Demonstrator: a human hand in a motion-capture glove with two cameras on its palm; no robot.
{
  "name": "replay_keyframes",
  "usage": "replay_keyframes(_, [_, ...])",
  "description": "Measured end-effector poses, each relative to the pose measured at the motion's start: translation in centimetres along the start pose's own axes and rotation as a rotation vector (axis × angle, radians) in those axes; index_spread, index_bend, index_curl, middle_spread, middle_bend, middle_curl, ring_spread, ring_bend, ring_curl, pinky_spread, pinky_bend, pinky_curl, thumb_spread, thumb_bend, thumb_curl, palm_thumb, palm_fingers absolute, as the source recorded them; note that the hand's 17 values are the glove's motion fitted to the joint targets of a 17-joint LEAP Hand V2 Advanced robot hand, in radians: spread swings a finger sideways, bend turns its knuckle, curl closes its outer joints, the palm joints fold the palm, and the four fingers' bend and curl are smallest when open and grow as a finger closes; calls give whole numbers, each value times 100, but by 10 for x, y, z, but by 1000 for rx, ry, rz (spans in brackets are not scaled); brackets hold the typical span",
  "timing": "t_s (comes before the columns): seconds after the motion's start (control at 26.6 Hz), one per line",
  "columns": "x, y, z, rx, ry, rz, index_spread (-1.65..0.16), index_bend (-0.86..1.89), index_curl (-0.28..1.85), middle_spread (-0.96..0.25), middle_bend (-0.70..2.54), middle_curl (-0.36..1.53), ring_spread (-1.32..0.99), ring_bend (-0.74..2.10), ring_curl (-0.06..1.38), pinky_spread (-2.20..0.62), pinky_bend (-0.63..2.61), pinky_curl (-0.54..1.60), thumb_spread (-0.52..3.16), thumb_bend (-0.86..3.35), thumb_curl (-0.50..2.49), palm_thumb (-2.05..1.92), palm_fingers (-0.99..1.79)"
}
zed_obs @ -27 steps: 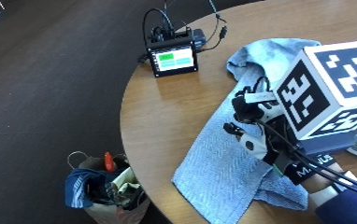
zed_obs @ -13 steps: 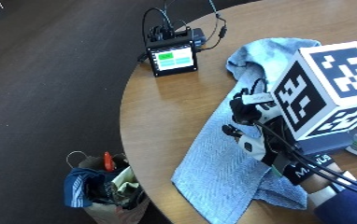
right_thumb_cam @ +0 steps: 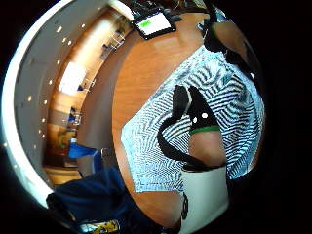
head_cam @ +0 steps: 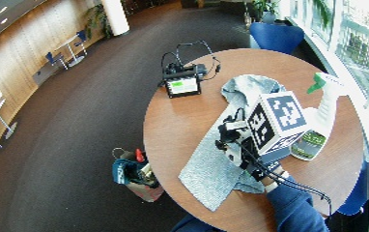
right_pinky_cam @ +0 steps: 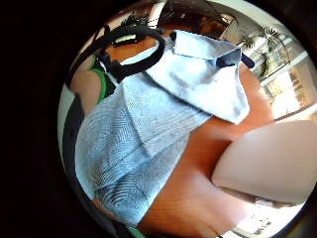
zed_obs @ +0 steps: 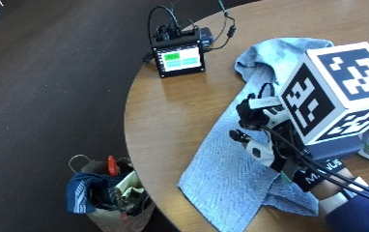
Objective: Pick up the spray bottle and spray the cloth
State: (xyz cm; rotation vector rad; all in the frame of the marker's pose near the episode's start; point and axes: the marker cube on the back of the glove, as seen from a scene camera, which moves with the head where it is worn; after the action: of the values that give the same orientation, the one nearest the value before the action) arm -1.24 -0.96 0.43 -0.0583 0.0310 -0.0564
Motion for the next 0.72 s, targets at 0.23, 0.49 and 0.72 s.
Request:
replay_keyframes(0.23, [-3, 1, 0, -11, -4, -29, -33, 10, 23, -7, 27, 38, -13, 42, 35, 0, 31, 33, 116, 6, 41, 73, 96])
replay_keyframes(0.49, [-9, 3, -5, 22, 0, -144, -33, 9, 23, -7, 27, 39, -14, 42, 36, -1, 30, 33, 117, 3, 42, 75, 97])
replay_keyframes(0.72, [-17, 11, -25, 95, -39, -232, -33, 10, 22, -7, 26, 39, -14, 41, 36, -1, 31, 34, 117, 1, 43, 76, 96])
